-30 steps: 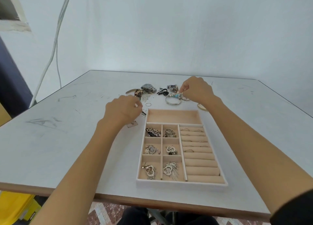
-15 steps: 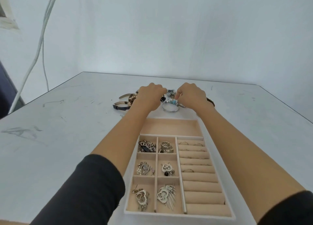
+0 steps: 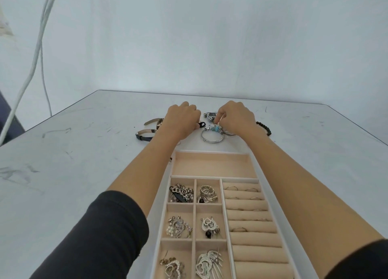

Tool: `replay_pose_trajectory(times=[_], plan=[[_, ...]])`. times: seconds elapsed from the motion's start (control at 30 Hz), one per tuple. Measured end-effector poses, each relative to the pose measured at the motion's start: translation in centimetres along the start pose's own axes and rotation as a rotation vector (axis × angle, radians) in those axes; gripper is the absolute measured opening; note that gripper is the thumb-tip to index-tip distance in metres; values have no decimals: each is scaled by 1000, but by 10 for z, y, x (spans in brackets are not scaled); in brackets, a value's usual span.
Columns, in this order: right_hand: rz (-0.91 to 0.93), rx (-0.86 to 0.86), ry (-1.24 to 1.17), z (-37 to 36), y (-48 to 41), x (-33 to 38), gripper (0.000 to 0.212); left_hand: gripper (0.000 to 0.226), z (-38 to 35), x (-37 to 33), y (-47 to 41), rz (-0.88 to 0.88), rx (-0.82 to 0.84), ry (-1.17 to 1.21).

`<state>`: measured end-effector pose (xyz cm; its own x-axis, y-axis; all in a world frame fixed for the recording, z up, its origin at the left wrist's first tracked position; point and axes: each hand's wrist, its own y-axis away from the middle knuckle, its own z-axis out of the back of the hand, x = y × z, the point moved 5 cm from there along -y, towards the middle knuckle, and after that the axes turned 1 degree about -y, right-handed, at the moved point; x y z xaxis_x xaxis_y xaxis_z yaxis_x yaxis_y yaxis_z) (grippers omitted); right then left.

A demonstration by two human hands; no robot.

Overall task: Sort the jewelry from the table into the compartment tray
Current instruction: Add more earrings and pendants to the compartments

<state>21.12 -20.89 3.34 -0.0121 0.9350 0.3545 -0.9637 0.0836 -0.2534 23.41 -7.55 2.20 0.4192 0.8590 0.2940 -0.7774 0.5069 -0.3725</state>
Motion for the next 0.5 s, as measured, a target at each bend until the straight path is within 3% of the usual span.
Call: replay_pose_trajectory(times=[0.17, 0.33, 0.5], plan=[[-8, 0, -35, 2, -3, -1, 36, 23, 6, 9, 5, 43, -97, 105], [25, 68, -79, 0, -6, -1, 36, 24, 13, 37, 20, 297, -143, 562], [111, 199, -77, -12, 0, 6, 31, 18, 15, 51, 43, 387, -304, 952]])
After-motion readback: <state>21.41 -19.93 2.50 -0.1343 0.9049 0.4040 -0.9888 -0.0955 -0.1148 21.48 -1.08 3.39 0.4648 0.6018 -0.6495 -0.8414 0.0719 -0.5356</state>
